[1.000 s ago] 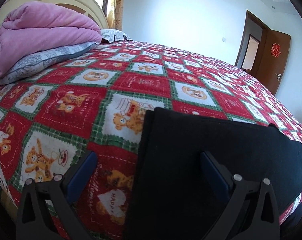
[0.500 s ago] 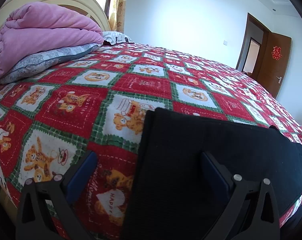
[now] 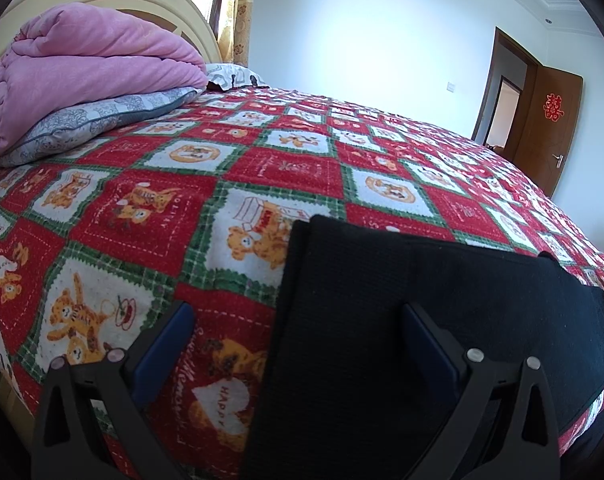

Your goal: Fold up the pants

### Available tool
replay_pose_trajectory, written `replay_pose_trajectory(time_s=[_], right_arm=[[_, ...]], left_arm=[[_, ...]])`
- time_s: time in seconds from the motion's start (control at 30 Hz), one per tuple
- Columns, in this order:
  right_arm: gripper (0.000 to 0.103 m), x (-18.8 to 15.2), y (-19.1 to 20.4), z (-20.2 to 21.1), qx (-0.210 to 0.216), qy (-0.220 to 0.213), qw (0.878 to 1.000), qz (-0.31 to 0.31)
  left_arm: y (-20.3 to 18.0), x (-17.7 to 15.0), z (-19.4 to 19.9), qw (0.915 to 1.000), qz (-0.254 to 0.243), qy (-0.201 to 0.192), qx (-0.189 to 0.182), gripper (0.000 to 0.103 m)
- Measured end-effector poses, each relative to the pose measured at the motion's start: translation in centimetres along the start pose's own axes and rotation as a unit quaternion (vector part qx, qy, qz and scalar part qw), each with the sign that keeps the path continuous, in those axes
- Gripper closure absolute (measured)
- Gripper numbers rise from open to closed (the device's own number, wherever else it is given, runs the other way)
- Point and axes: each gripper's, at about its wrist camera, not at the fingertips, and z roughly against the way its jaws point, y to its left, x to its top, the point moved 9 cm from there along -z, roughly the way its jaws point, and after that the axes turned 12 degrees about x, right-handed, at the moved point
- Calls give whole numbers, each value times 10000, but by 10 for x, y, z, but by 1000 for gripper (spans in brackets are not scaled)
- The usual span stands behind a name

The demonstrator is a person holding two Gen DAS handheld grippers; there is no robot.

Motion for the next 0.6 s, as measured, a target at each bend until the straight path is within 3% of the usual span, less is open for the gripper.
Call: replay_pose_trajectory(time_s=[0.6], right_arm=[[89,-39,81,-70,482,691,9941,679]], left_arm=[[0,0,0,10000,5,-7,-1,0]])
